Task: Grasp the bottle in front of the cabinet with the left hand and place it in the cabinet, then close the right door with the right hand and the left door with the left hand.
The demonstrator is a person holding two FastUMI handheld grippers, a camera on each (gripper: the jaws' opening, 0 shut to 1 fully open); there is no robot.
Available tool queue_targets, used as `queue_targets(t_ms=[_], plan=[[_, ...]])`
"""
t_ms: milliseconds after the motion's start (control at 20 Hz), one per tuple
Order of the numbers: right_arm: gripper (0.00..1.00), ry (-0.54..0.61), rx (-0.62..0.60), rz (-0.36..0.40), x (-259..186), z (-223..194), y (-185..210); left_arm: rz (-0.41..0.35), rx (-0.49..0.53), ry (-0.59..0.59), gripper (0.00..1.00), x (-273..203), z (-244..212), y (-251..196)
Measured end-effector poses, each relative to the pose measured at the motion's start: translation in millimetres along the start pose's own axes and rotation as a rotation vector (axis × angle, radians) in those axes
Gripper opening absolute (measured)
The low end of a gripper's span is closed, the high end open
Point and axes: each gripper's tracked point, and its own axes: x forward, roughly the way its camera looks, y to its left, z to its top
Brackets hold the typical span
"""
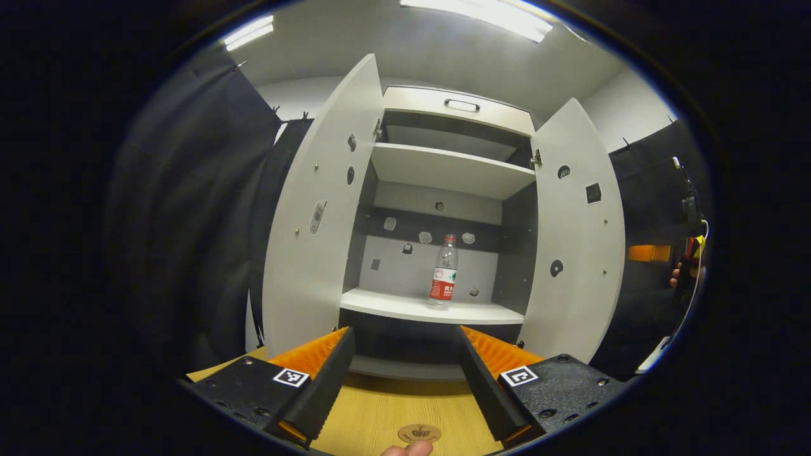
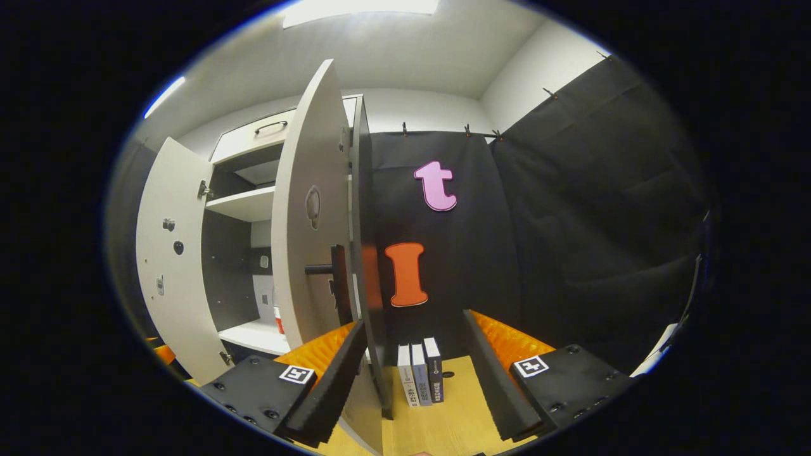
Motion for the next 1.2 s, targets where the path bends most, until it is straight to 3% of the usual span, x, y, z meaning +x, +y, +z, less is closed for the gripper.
queue_targets(t_ms=[600, 850, 1200], plan=[[0.97, -0.022, -0.062, -0.027, 1.8, -11.8, 38.4, -0.002, -0.017, -0.019, 0.94, 19.2, -1.9, 28.2], [0.98, -0.010, -0.030, 0.045, -0.9, -17.7, 81.8, -0.019, -0.024, -0.037, 0.94, 26.3, 4.7, 34.3], [0.98, 0.002, -0.009, 0.177, 17.6, -24.3, 148.2, 0.041, -0.013, -0.044, 0.94, 22.6, 11.0, 64.1]])
